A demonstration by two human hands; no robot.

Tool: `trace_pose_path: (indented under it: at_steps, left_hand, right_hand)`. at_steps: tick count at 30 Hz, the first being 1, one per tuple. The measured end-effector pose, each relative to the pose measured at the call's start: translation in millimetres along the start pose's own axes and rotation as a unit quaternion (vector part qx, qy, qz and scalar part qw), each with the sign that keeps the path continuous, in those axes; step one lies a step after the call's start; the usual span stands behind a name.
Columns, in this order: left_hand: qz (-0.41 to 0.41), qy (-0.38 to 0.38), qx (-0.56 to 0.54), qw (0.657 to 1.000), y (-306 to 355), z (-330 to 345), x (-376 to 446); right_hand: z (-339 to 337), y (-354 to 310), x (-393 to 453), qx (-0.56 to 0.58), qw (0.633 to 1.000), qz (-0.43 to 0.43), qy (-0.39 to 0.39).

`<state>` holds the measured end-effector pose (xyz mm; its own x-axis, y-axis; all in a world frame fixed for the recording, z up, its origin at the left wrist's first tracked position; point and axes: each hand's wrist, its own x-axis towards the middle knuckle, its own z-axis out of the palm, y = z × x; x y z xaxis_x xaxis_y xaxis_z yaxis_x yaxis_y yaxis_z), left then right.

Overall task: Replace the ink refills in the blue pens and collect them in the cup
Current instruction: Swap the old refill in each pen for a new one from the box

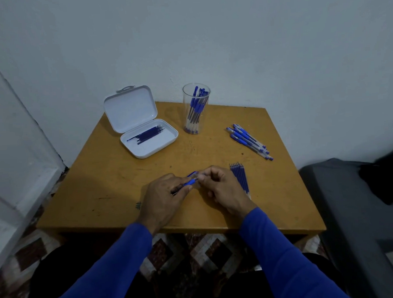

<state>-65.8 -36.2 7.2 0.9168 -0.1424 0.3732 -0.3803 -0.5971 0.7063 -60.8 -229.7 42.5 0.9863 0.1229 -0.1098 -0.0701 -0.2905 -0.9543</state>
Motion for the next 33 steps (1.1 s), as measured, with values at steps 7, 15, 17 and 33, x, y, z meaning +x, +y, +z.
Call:
trace_pose_path:
  at_steps: [7,15,17,33]
  left_hand:
    - [-0.001,0.006,-0.001,1.000,0.7,-0.4,0.6]
    - [0.005,0.002,0.006,1.000,0.9,-1.4,-0.5]
    - [0.007,0.002,0.005,1.000,1.0,-1.5,-0.2]
    - [0.004,0.001,-0.003,1.000,1.8,-1.6,0.4]
  right_hand:
    - [2.6,-6.7,1.1,0.007,1.000,0.025,0.009]
    - [0.6,-0.3,1.7,-0.048,0.999,0.011,-0.007]
    - [3.1,-2.9,1.4,-0.059,0.998,0.015,0.015]
    - [-0.9,-3.5,2.3,0.017,1.000,0.008,-0.002]
